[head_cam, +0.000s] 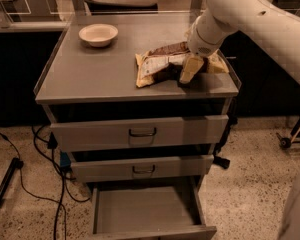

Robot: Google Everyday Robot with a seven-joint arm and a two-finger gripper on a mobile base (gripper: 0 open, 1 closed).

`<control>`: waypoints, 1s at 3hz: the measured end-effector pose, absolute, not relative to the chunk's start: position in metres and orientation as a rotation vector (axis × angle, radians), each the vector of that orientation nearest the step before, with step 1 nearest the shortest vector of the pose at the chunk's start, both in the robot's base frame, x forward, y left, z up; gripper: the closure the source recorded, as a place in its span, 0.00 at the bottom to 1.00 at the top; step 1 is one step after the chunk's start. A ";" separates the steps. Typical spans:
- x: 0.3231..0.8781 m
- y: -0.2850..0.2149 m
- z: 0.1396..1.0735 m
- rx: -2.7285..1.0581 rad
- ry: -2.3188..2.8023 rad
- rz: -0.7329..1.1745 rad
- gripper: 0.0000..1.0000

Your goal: Place brown chip bag into bottom drawer

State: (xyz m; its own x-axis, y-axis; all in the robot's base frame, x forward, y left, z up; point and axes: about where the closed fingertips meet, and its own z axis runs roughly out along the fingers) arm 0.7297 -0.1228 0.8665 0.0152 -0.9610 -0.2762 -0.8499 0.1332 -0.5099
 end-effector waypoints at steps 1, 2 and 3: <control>0.730 -0.123 0.866 -1.739 1.855 -0.257 0.49; 0.730 -0.123 0.866 -1.739 1.855 -0.257 0.74; 0.730 -0.123 0.866 -1.739 1.855 -0.257 0.96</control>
Offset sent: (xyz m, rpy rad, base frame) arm 0.0000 0.0000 0.0000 0.0000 0.0001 0.0000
